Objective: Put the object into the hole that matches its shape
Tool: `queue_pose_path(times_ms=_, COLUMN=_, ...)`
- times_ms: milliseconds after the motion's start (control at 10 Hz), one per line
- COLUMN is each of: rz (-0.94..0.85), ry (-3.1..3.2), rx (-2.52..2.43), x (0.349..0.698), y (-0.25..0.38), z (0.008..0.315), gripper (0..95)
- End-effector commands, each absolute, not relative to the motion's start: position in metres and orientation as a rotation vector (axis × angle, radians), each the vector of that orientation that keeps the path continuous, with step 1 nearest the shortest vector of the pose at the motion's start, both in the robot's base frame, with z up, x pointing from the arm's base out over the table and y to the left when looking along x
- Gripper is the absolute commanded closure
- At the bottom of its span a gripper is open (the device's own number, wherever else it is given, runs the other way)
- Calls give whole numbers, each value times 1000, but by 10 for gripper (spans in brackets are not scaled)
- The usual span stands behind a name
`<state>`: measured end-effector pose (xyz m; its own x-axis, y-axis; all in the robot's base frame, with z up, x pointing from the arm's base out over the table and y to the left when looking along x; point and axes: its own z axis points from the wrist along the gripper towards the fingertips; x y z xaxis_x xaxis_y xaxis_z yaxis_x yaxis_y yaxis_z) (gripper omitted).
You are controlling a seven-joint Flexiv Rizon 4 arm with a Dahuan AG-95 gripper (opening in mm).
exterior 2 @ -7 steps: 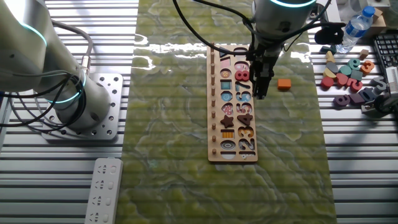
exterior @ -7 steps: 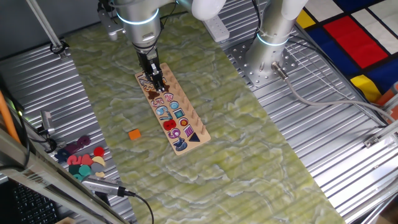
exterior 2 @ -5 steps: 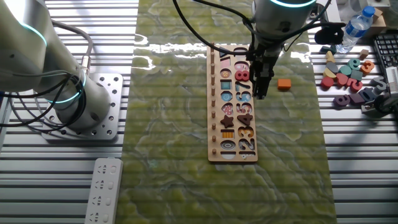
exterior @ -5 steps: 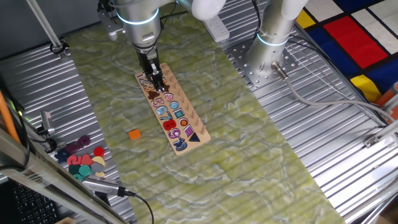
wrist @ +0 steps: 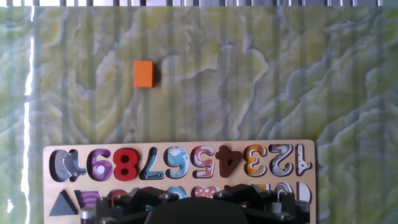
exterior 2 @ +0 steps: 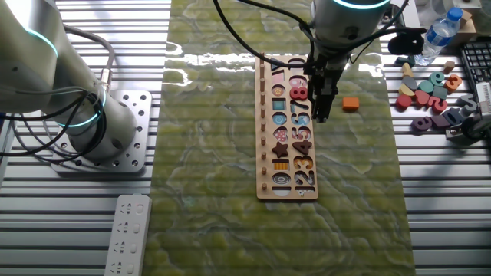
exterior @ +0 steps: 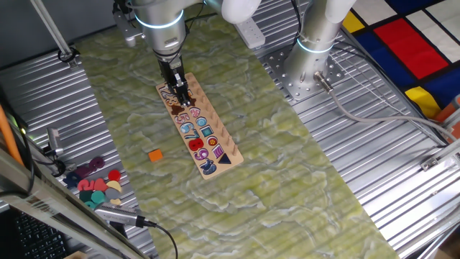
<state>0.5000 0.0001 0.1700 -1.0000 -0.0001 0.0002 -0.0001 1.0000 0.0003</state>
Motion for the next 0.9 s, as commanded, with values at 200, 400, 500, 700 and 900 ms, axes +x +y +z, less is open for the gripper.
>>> queue_pose_path(times_ms=200, rz=-54, ry=-3146, rx=4, x=500, y=0, z=170, gripper=950)
queue_pose_path(times_ms=400, rz=-54, ry=-3146, rx=4, x=500, y=0, z=172, gripper=950)
queue_pose_path(times_ms=500, rz=-53, ry=-3145, rx=4, x=500, y=0, z=172, gripper=950)
queue_pose_path(times_ms=700, rz=-53, ry=-3144, rx=4, x=500, y=1, z=173, gripper=950)
queue_pose_path(times_ms=900, rz=-53, ry=-3143, rx=1, x=500, y=1, z=173, gripper=950)
